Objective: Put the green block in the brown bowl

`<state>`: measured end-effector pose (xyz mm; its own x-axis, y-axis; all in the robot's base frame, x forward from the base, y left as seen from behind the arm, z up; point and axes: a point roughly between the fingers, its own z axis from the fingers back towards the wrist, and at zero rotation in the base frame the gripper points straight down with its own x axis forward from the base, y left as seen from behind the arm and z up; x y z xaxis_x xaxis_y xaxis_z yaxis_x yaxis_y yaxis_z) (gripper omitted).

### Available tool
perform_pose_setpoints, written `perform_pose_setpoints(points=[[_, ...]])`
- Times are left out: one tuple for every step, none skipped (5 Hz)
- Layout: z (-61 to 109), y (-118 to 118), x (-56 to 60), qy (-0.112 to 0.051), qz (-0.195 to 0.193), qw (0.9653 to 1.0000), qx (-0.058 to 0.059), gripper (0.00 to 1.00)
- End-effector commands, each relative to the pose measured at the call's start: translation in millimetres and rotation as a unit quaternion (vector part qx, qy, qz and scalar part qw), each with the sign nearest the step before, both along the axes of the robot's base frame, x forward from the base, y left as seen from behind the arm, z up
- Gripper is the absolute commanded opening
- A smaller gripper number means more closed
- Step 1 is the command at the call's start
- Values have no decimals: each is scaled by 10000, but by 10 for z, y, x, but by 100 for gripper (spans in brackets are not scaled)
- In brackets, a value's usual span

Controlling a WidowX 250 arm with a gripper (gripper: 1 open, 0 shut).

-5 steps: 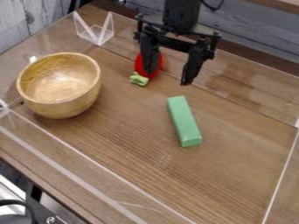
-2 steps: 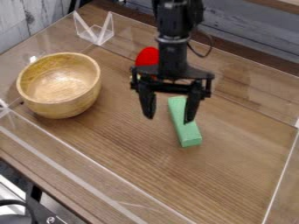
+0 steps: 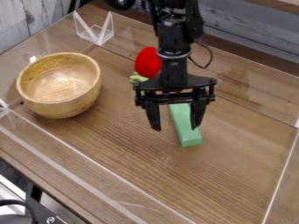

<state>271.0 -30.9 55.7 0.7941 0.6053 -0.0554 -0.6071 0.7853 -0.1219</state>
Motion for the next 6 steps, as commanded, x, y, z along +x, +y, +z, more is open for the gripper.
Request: perform_pose_setpoints(points=[[70, 16, 108, -303, 654, 9974, -7, 100], [11, 6, 85, -314, 108, 9994, 11, 100], [-46, 1, 68, -332, -383, 9987, 30, 100], [-57, -50, 128, -360, -47, 9993, 72, 100], [-57, -106, 185, -397, 193, 9990, 102, 100], [-106, -180, 187, -411, 450, 9981, 137, 0]])
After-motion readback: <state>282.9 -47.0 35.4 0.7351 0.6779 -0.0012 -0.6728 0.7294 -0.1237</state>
